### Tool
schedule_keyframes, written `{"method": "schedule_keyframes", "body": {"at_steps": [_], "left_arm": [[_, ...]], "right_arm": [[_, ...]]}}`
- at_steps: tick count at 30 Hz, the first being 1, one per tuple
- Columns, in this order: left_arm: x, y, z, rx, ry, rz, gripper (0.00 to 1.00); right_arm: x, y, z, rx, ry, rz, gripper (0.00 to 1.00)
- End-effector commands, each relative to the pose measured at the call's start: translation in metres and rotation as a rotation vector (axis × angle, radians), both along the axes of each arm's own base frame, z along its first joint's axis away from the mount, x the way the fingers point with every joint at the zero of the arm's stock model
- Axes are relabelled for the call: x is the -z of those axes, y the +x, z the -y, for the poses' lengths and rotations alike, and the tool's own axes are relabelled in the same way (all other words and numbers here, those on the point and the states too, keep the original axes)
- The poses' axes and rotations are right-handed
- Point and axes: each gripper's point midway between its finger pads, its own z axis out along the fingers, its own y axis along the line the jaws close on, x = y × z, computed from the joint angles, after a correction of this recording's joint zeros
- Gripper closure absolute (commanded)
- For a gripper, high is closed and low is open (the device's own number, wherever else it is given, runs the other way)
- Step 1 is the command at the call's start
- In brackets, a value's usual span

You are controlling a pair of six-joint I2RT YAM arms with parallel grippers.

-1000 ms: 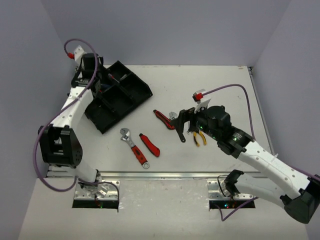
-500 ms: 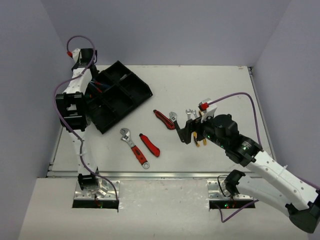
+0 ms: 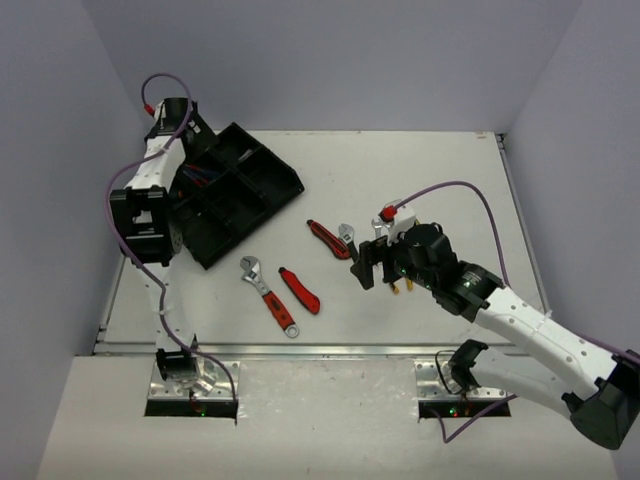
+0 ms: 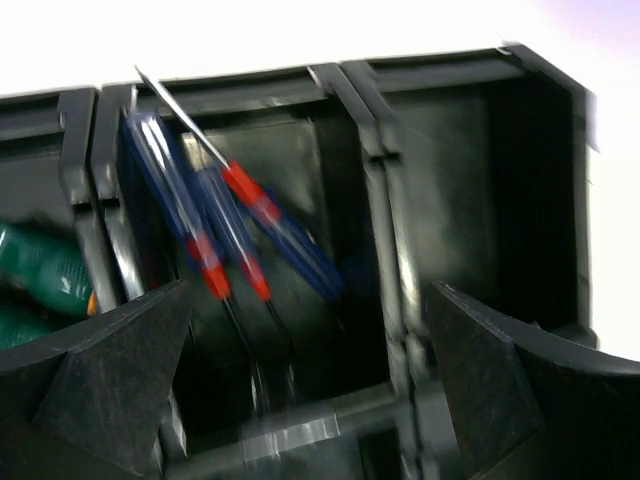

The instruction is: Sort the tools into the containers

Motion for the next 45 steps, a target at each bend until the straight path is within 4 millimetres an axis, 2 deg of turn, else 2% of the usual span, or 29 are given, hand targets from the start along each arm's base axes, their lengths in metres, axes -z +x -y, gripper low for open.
{"method": "schedule_keyframes", "body": {"at_steps": [1,2,4,5,7,9,11,13,14,15,17,19,22,24,26,28,32,37,45], "left_arm": [[-0.119,-0.023,0.027,0.079,-0.067,0.225,0.0],[-0.143,-0.038,0.035,0.101,-0.079,0.27,0.0],[-0.167,-0.066,0.055,0.156,-0.1,0.329,0.0],[-0.175,-0.077,0.065,0.179,-0.097,0.36,0.0],[-0.181,-0.128,0.08,0.213,-0.095,0.401,0.0],[-0.181,-0.16,0.094,0.251,-0.093,0.438,0.0],[-0.146,-0.199,0.109,0.31,-0.108,0.397,0.0],[-0.152,-0.233,0.12,0.377,-0.106,0.439,0.0],[-0.145,-0.247,0.123,0.405,-0.108,0.427,0.0],[-0.141,-0.251,0.125,0.427,-0.104,0.409,0.0],[-0.137,-0.275,0.124,0.451,-0.064,0.404,0.0],[-0.132,-0.291,0.121,0.472,-0.02,0.397,0.0],[-0.121,-0.298,0.117,0.452,0.008,0.399,0.0],[-0.102,-0.301,0.117,0.443,-0.003,0.374,0.0],[-0.101,-0.301,0.128,0.484,-0.019,0.366,0.0],[-0.1,-0.301,0.134,0.517,-0.034,0.368,0.0],[-0.103,-0.304,0.144,0.553,-0.039,0.389,0.0],[-0.11,-0.309,0.147,0.556,-0.033,0.424,0.0],[-0.104,-0.307,0.155,0.594,-0.05,0.398,0.0]], "right_arm": [[-0.001,0.023,-0.004,0.084,-0.008,0.0,0.01],[0.003,0.027,-0.006,0.095,-0.025,-0.011,0.01],[0.01,0.039,-0.006,0.136,-0.073,-0.03,0.01],[0.01,0.046,-0.004,0.169,-0.091,-0.028,0.01],[0.024,0.052,-0.004,0.182,-0.124,-0.07,0.01],[0.044,0.059,0.002,0.203,-0.163,-0.156,0.03],[0.057,0.067,0.01,0.244,-0.197,-0.21,0.07],[0.066,0.072,0.018,0.271,-0.239,-0.227,0.09],[0.07,0.075,0.023,0.294,-0.266,-0.227,0.1],[0.073,0.077,0.025,0.3,-0.278,-0.237,0.1],[0.078,0.084,0.033,0.329,-0.318,-0.247,0.11],[0.083,0.092,0.039,0.346,-0.354,-0.251,0.1],[0.089,0.099,0.053,0.375,-0.42,-0.241,0.07],[0.097,0.099,0.062,0.367,-0.47,-0.252,0.06],[0.103,0.094,0.066,0.358,-0.464,-0.287,0.08],[0.109,0.083,0.067,0.319,-0.418,-0.341,0.16],[0.122,0.065,0.06,0.247,-0.368,-0.416,0.44],[0.141,0.051,0.063,0.237,-0.386,-0.475,0.56],[0.166,0.042,0.074,0.274,-0.453,-0.547,0.66]]}}
